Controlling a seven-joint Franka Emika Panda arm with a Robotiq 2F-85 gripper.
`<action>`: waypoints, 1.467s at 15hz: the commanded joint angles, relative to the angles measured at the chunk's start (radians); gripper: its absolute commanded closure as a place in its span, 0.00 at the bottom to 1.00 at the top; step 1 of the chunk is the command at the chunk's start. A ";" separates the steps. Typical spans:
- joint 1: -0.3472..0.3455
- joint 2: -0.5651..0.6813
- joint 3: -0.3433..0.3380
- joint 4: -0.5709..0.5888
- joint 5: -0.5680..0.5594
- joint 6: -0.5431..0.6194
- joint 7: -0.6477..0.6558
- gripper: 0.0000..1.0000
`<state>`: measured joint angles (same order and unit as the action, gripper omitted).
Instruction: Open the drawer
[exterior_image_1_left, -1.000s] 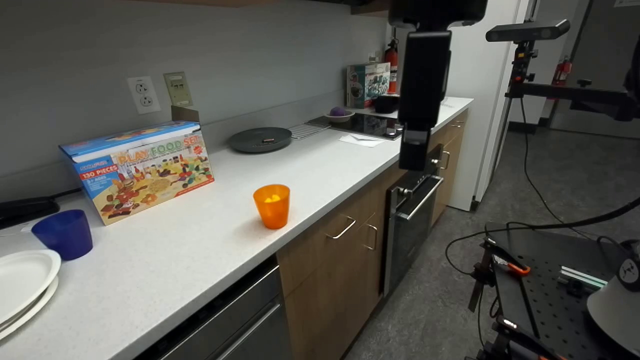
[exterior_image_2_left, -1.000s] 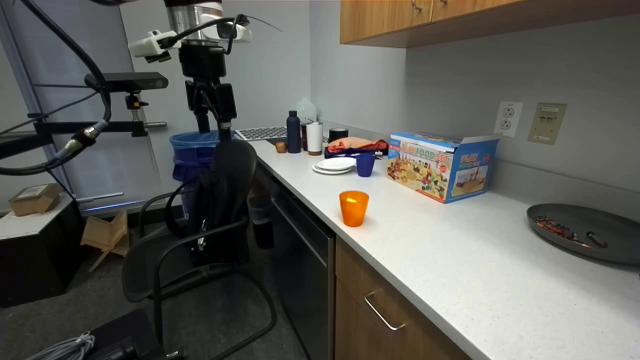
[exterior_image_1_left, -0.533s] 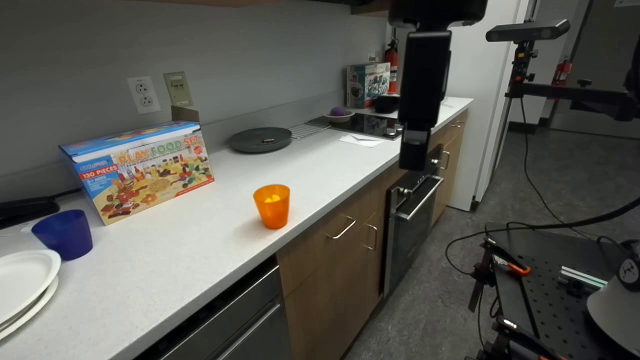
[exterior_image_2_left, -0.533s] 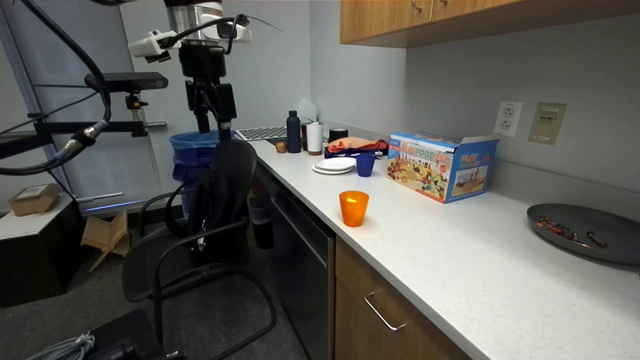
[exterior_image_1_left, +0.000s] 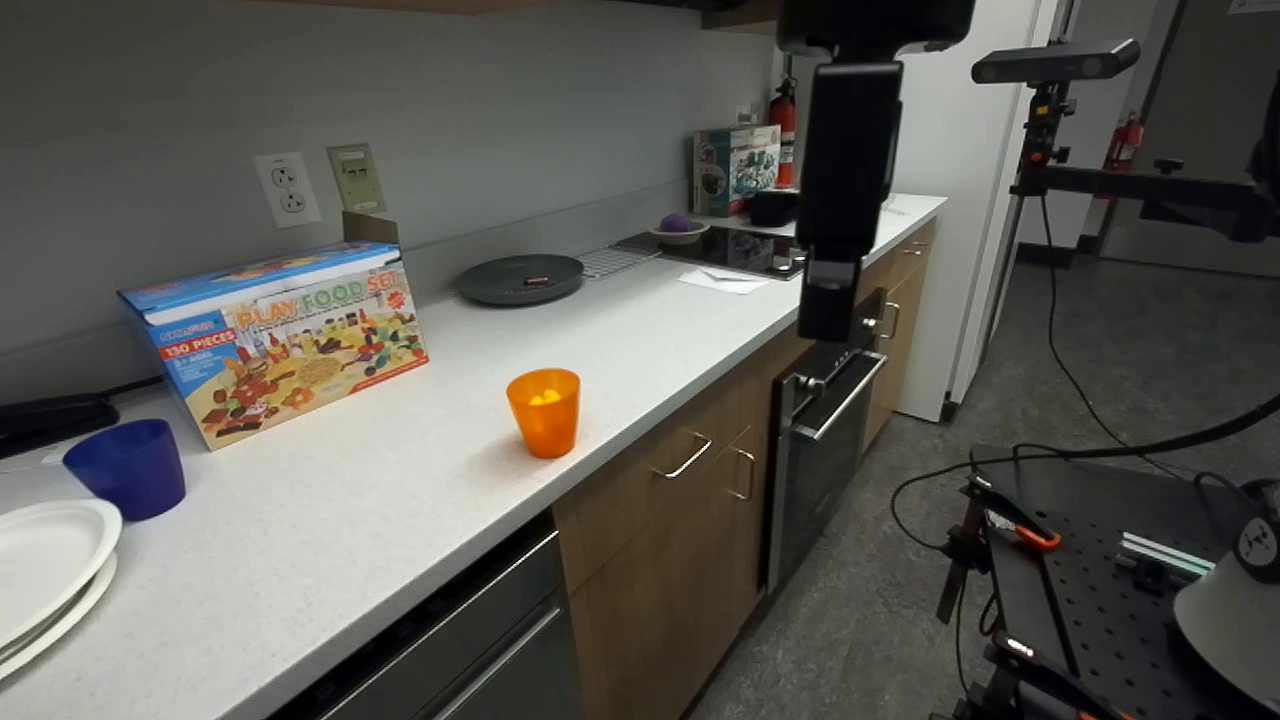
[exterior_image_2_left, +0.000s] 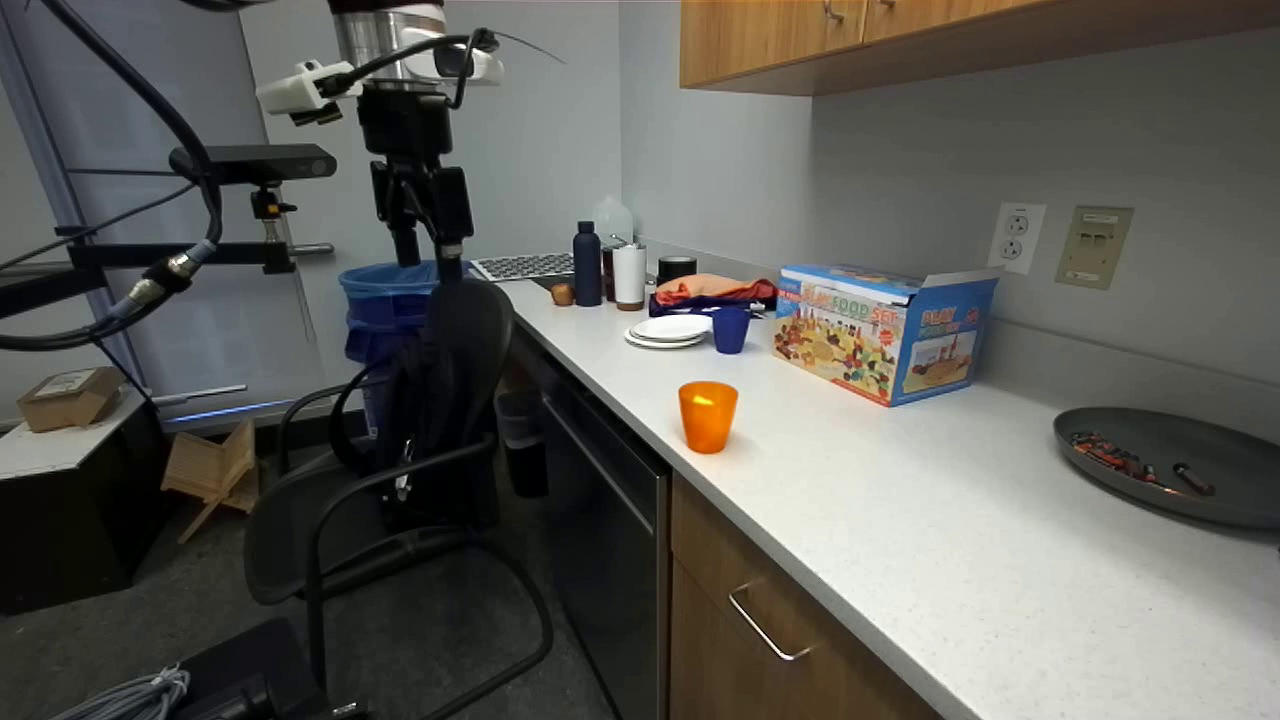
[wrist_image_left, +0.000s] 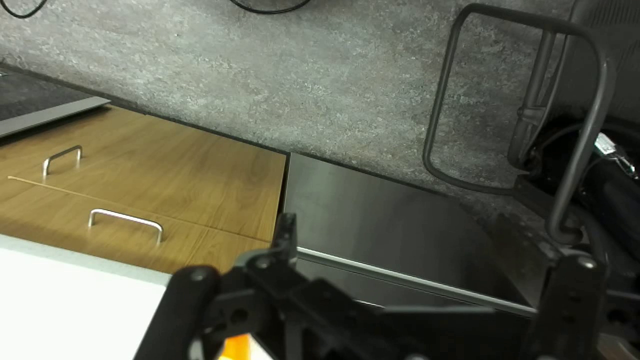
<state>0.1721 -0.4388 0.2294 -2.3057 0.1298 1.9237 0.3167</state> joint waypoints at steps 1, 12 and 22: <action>-0.005 0.000 0.004 0.002 0.002 -0.003 -0.002 0.00; -0.145 0.023 -0.058 -0.123 -0.023 0.154 0.184 0.00; -0.275 0.067 -0.077 -0.300 -0.108 0.402 0.491 0.00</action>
<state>-0.0829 -0.3735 0.1614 -2.5801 0.0395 2.2908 0.7294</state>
